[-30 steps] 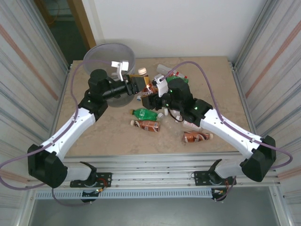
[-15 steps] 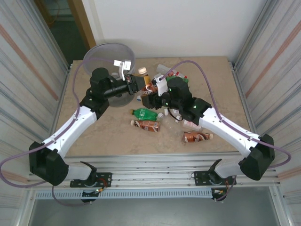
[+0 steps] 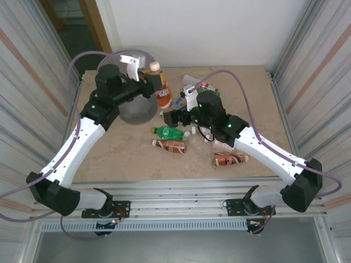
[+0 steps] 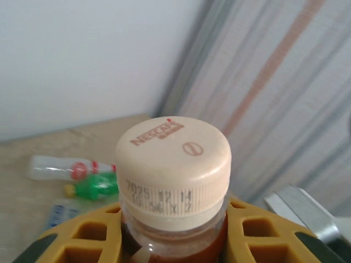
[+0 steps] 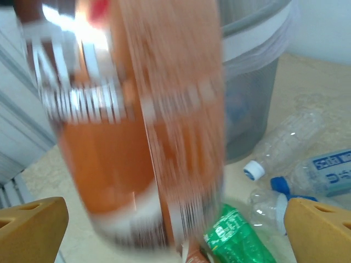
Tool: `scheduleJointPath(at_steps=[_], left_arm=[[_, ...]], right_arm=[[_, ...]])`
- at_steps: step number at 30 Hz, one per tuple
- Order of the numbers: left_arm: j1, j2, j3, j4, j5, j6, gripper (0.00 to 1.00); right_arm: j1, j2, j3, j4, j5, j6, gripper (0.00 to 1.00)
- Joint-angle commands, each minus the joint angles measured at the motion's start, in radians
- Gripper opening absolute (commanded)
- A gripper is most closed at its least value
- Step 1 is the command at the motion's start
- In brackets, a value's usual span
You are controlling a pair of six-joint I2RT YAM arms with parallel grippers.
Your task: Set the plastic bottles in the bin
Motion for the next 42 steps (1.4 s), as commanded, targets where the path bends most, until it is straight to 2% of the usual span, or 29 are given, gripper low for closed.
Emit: scheduleJointPath(at_steps=[1, 7, 16, 26, 34, 40, 42], left_arm=[[0.031, 0.028, 0.101, -0.112, -0.208, 0.151, 0.04], [0.083, 0.138, 0.257, -0.205, -0.401, 0.238, 0.04], [0.12, 0.381, 0.524, -0.39, -0.568, 0.298, 0.04], [0.119, 0.516, 0.611, -0.503, -0.645, 0.322, 0.07], [0.12, 0.579, 0.623, -0.561, -0.649, 0.316, 0.08], [0.13, 0.623, 0.646, -0.593, -0.631, 0.304, 0.14], [0.138, 0.635, 0.656, -0.607, -0.611, 0.289, 0.19]], right_arm=[[-0.013, -0.054, -0.039, -0.02, 0.106, 0.034, 1.0], [-0.018, -0.103, -0.076, -0.05, 0.17, 0.061, 0.98], [-0.022, -0.107, -0.103, -0.049, 0.186, 0.096, 0.98], [-0.022, -0.095, -0.111, -0.058, 0.182, 0.104, 0.98], [-0.022, -0.083, -0.11, -0.058, 0.17, 0.105, 0.98], [-0.022, -0.083, -0.109, -0.062, 0.169, 0.106, 0.98], [-0.021, -0.089, -0.11, -0.062, 0.17, 0.106, 0.98]])
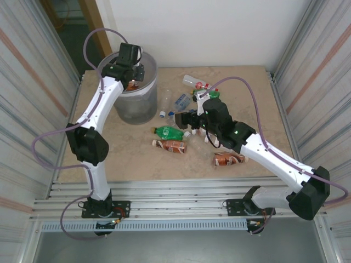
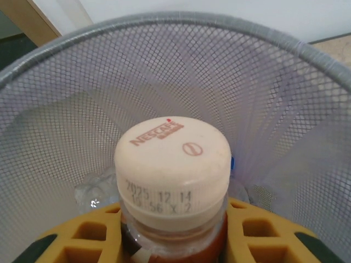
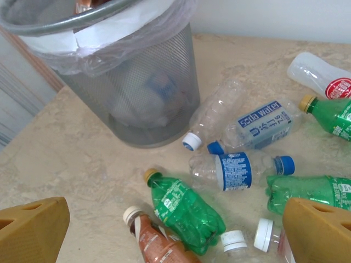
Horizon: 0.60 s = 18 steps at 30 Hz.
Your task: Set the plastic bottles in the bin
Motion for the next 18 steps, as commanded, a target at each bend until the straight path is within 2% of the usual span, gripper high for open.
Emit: scheduleJointPath(at_steps=[1, 3, 6, 11, 18], left_arm=[[0.019, 0.018, 0.048, -0.038, 0.024, -0.022, 0.23], [0.025, 0.022, 0.05, -0.043, 0.034, -0.035, 0.4], [0.025, 0.021, 0.048, -0.044, 0.042, -0.043, 0.55], [0.026, 0.003, 0.049, -0.045, 0.055, -0.051, 0.65], [0.027, -0.05, 0.017, -0.036, 0.097, -0.066, 0.68]], right_arm=[[-0.003, -0.006, -0.006, -0.007, 0.009, 0.025, 0.98], [-0.004, -0.011, -0.007, -0.011, 0.011, 0.025, 0.98], [-0.003, -0.018, -0.011, -0.015, 0.015, 0.022, 0.98], [-0.004, -0.023, -0.011, -0.023, 0.022, 0.018, 0.98], [-0.003, -0.011, -0.007, -0.027, 0.022, 0.016, 0.98]])
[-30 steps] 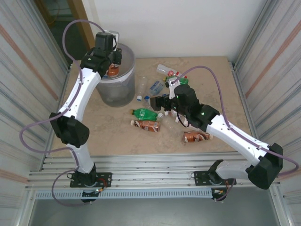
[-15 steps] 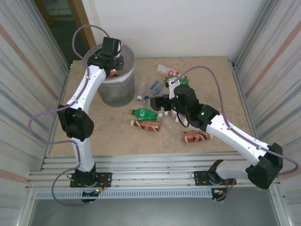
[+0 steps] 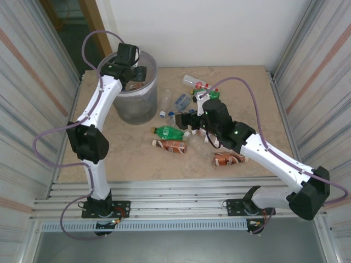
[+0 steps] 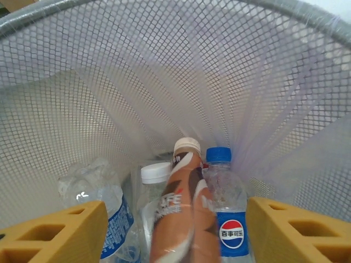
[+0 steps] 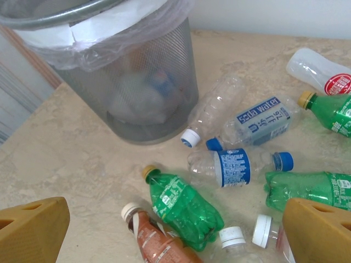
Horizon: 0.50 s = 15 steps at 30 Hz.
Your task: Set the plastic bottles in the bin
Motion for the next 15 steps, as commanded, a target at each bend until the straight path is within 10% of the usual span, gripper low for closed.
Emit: scheduleJointPath(at_steps=[1, 15], left_arm=[[-0.001, -0.081, -0.007, 0.005, 0.041, -0.018, 0.69], [-0.076, -0.349, -0.266, 0.154, 0.079, -0.028, 0.8]], right_arm=[[-0.004, -0.005, 0.002, -0.026, 0.022, 0.015, 0.98], [-0.003, 0.142, 0.105, -0.173, -0.059, -0.005, 0.98]])
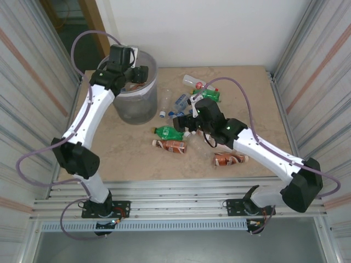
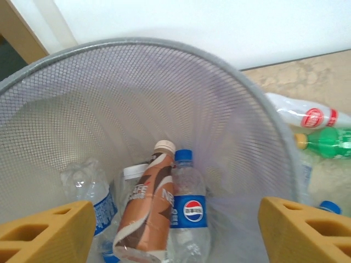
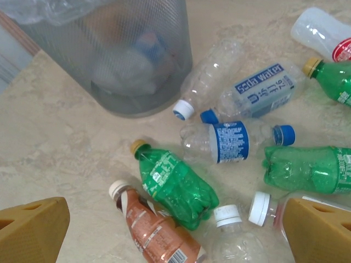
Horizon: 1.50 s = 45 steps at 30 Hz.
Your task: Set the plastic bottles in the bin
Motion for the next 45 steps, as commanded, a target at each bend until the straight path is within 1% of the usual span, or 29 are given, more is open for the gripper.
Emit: scheduleJointPath(at_steps=[1, 5, 8, 10, 12, 15, 17, 22, 25, 30, 39, 45], left_arm=[[-0.027, -0.1, -0.078, 0.074, 0.031, -0.023, 0.82], [-0.052, -0.205, -0.222, 0.158, 0.096, -0.064, 0.86], [-0.066, -0.295, -0.357, 0.237, 0.13, -0.109, 0.92], [-0.07, -0.362, -0.465, 0.297, 0.149, -0.162, 0.97], [-0.07, -0.43, -0.574, 0.359, 0.169, -0.224, 0.99], [-0.071, -0.52, -0.739, 0.467, 0.19, -0.309, 0.99], [-0.07, -0.568, -0.813, 0.503, 0.186, -0.338, 0.99], [-0.07, -0.685, -0.948, 0.522, 0.09, -0.383, 0.99], [-0.069, -0.749, -1.013, 0.507, 0.035, -0.393, 0.99], [-0.041, -0.822, -1.064, 0.436, 0.004, -0.394, 0.99], [0.067, -0.888, -1.135, 0.436, 0.057, -0.443, 0.99], [0.088, -0.887, -1.152, 0.437, 0.069, -0.447, 0.99]], right_arm=[[-0.004, 0.044, 0.059, -0.093, -0.046, -0.009, 0.98], [-0.002, 0.104, 0.079, -0.165, -0.084, -0.015, 0.98], [-0.001, 0.145, 0.092, -0.204, -0.089, -0.013, 0.98], [-0.001, 0.168, 0.1, -0.223, -0.091, -0.013, 0.98], [0.001, 0.184, 0.105, -0.227, -0.096, -0.015, 0.98], [0.001, 0.211, 0.111, -0.229, -0.109, -0.022, 0.99], [0.002, 0.232, 0.117, -0.23, -0.117, -0.029, 0.98], [0.012, 0.298, 0.145, -0.239, -0.132, -0.053, 0.99], [0.032, 0.336, 0.17, -0.251, -0.12, -0.071, 1.0], [0.073, 0.405, 0.224, -0.286, -0.081, -0.099, 1.0], [0.115, 0.5, 0.289, -0.319, -0.071, -0.131, 0.99], [0.121, 0.535, 0.29, -0.338, -0.066, -0.132, 0.98]])
